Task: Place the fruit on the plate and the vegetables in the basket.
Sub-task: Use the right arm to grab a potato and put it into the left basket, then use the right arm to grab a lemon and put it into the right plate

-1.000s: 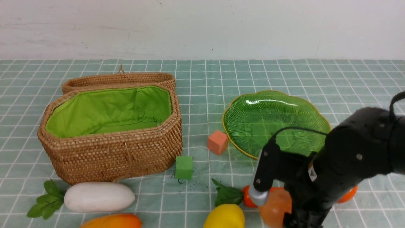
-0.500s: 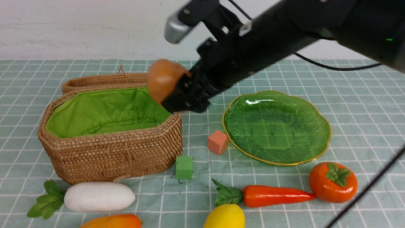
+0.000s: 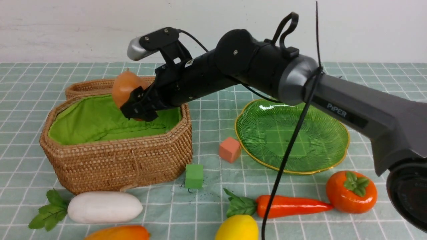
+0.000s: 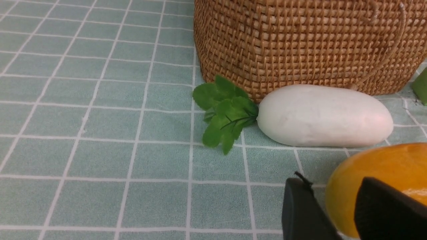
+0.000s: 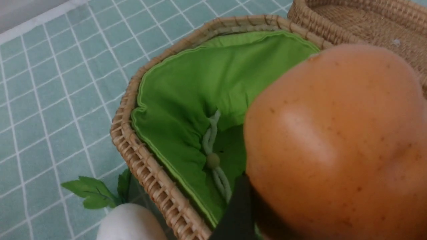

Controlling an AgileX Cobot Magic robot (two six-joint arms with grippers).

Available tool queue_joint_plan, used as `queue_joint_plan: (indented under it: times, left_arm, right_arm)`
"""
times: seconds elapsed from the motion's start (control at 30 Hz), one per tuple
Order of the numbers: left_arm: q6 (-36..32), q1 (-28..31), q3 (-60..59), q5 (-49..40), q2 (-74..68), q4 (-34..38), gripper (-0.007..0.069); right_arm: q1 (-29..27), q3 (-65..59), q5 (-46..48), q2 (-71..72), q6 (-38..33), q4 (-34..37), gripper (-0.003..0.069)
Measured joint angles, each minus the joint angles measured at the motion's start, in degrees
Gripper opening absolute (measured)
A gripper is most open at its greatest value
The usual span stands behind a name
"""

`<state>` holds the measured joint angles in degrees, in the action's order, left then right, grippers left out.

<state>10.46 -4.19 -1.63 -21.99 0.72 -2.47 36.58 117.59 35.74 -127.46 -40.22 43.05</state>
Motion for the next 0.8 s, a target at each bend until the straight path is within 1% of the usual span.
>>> queue_joint_plan:
  times: [0.07, 0.17, 0.27, 0.33, 0.37, 0.4, 0.43, 0.47, 0.5, 0.53, 0.57, 0.63, 0.8]
  left_arm:
    - [0.00, 0.00, 0.00, 0.00, 0.00, 0.00, 0.0239]
    - [0.00, 0.00, 0.00, 0.00, 0.00, 0.00, 0.0239]
    - [0.00, 0.00, 0.00, 0.00, 0.00, 0.00, 0.0239]
    - [0.00, 0.00, 0.00, 0.00, 0.00, 0.00, 0.0239]
    - [0.00, 0.00, 0.00, 0.00, 0.00, 0.00, 0.0239]
    - [0.00, 0.00, 0.00, 0.00, 0.00, 0.00, 0.0239]
    - [0.00, 0.00, 0.00, 0.00, 0.00, 0.00, 0.0239]
    - [0.00, 0.00, 0.00, 0.00, 0.00, 0.00, 0.0239]
    - [0.00, 0.00, 0.00, 0.00, 0.00, 0.00, 0.0239]
    - [0.00, 0.00, 0.00, 0.00, 0.00, 0.00, 0.0239]
    - [0.00, 0.00, 0.00, 0.00, 0.00, 0.00, 0.0239]
    - [0.00, 0.00, 0.00, 0.00, 0.00, 0.00, 0.0239]
    - [0.00, 0.00, 0.00, 0.00, 0.00, 0.00, 0.0239]
  right_arm:
    - [0.00, 0.24, -0.15, 0.12, 1.72, -1.05, 0.0678]
    - [0.00, 0.29, 0.73, 1.83, 3.50, -4.65, 0.0680]
    - [0.00, 0.29, 4.25, 4.66, 3.90, -9.40, 0.0672]
    - [0.00, 0.30, 8.21, 7.77, 4.74, -14.14, 0.0667]
    - [0.00, 0.30, 8.60, 8.08, 4.95, -14.57, 0.0666]
    - [0.00, 0.35, 12.17, 10.55, 6.31, -18.05, 0.0662]
    - [0.00, 0.35, 13.23, 10.84, 6.47, -18.92, 0.0661]
    - [0.00, 0.42, 18.13, 13.22, 8.12, -21.62, 0.0656]
    - [0.00, 0.42, 18.81, 13.80, 8.30, -22.29, 0.0655]
    - [0.00, 0.23, 25.24, 15.96, 9.65, -24.42, 0.0650]
    - [0.00, 0.23, 25.24, 16.21, 9.76, -24.61, 0.0650]
    - [0.00, -2.91, 29.83, 19.82, 10.76, -25.79, 0.0645]
    - [0.00, -16.31, 28.30, 25.86, 11.65, -25.79, 0.0636]
